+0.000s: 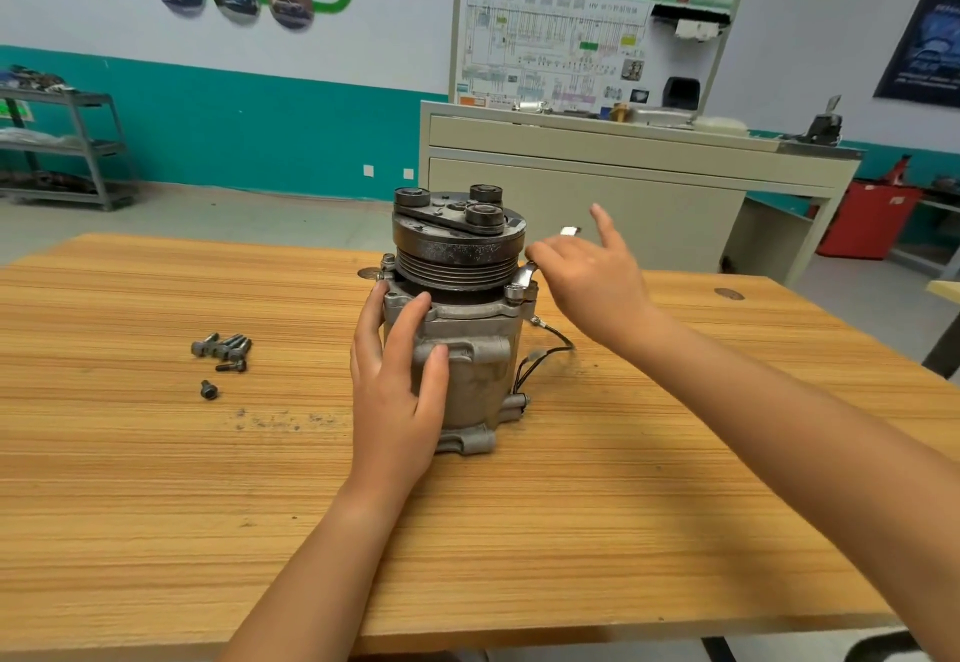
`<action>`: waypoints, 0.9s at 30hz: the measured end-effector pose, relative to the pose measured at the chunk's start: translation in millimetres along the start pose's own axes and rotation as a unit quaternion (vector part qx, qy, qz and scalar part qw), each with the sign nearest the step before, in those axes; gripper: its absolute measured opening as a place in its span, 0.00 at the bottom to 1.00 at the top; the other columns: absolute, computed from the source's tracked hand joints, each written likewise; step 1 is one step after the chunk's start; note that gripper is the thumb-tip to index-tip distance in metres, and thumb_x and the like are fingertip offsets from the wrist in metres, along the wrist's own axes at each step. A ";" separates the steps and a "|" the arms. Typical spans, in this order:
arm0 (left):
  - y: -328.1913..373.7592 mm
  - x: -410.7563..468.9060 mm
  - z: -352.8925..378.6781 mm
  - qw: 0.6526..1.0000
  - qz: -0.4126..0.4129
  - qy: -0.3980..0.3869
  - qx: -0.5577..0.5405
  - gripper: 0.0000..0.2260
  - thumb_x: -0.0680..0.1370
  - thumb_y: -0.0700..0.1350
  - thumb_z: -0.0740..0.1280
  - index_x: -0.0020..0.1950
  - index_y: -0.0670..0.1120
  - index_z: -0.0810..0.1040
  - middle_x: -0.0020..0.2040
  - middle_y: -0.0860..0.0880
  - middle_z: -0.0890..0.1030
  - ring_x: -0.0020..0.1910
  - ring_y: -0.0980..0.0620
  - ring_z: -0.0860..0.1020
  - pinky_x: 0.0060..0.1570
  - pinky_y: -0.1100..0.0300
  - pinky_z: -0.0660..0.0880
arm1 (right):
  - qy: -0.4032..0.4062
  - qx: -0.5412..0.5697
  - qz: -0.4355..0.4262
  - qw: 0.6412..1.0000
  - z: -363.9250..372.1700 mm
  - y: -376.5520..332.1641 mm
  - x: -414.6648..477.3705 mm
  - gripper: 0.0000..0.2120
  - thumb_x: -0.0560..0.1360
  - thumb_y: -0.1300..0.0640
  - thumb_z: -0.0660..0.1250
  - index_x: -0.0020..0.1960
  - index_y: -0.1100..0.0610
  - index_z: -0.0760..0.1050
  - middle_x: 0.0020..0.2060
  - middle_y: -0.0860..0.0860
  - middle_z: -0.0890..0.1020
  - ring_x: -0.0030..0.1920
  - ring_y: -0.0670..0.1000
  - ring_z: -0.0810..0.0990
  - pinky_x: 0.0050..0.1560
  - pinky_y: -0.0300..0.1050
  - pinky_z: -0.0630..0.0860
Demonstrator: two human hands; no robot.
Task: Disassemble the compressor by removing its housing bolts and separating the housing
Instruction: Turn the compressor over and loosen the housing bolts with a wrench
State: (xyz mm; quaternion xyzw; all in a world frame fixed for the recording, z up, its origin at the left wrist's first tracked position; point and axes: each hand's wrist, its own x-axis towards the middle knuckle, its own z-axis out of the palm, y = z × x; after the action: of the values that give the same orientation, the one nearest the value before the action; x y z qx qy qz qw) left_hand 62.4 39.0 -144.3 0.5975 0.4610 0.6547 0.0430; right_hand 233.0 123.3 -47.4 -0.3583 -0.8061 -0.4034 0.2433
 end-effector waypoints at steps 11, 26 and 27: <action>-0.3 -1.0 1.5 1.000 -0.008 0.002 -0.005 0.19 0.77 0.49 0.59 0.64 0.68 0.61 0.69 0.68 0.51 0.73 0.58 0.54 0.69 0.55 0.57 | -0.074 0.120 0.133 0.981 -96.7 -21.1 -33.1 0.23 0.79 0.58 0.55 0.73 0.59 0.58 0.39 0.57 0.79 0.31 0.59 0.76 0.27 0.47 0.70; -1.7 -1.8 2.9 1.000 -0.014 0.008 -0.009 0.20 0.77 0.48 0.59 0.64 0.68 0.61 0.70 0.63 0.53 0.72 0.58 0.54 0.67 0.59 0.56 | -0.369 -0.044 0.126 0.920 -119.6 -50.6 -11.6 0.25 0.75 0.68 0.55 0.71 0.64 0.56 0.35 0.53 0.72 0.31 0.52 0.70 0.23 0.42 0.61; -2.3 -1.9 3.0 1.000 -0.015 0.009 -0.007 0.19 0.77 0.47 0.59 0.64 0.66 0.62 0.71 0.62 0.53 0.73 0.57 0.54 0.67 0.58 0.57 | -0.391 -0.044 0.120 0.912 -119.7 -56.4 -8.1 0.26 0.76 0.68 0.55 0.72 0.68 0.51 0.43 0.56 0.77 0.38 0.55 0.75 0.24 0.43 0.62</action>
State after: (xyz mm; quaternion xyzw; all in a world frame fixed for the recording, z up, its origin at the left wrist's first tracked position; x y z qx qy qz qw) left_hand 64.3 40.8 -147.6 0.5842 0.4656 0.6626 0.0527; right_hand 206.7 -2.1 -13.1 -0.5915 -0.7692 -0.2342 -0.0610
